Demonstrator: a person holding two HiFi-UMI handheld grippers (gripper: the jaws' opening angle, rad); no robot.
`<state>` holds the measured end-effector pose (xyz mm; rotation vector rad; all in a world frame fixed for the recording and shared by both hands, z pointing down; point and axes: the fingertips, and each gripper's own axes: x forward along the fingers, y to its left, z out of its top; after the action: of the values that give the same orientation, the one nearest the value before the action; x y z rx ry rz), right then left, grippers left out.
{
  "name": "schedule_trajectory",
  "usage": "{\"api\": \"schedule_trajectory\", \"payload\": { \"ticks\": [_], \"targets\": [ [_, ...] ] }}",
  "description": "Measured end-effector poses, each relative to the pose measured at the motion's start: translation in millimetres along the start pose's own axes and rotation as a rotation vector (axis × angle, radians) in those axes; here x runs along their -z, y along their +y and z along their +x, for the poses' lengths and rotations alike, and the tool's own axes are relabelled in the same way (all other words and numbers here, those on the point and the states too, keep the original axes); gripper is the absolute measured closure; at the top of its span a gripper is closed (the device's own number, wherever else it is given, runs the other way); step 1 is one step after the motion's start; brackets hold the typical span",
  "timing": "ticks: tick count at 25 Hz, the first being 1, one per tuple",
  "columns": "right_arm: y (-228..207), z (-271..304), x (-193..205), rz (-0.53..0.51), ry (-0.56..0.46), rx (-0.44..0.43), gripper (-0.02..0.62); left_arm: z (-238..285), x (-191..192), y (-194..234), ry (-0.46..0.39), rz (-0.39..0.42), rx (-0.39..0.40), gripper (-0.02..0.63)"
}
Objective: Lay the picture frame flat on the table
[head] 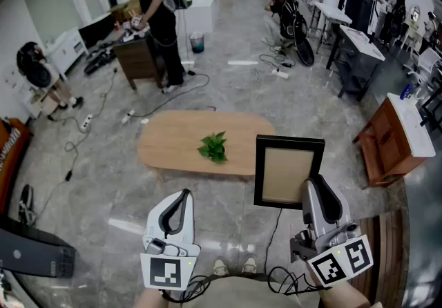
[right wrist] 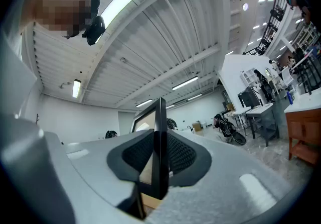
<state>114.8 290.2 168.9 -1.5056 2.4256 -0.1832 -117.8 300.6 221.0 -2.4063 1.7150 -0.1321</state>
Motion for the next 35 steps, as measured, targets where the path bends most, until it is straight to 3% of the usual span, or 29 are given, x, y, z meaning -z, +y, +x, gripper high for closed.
{"api": "schedule_trajectory", "payload": {
  "ticks": [35],
  "targets": [
    [-74, -22, 9, -0.023, 0.045, -0.057, 0.514, 34, -10, -62, -0.024, 0.034, -0.057, 0.586]
  ]
}}
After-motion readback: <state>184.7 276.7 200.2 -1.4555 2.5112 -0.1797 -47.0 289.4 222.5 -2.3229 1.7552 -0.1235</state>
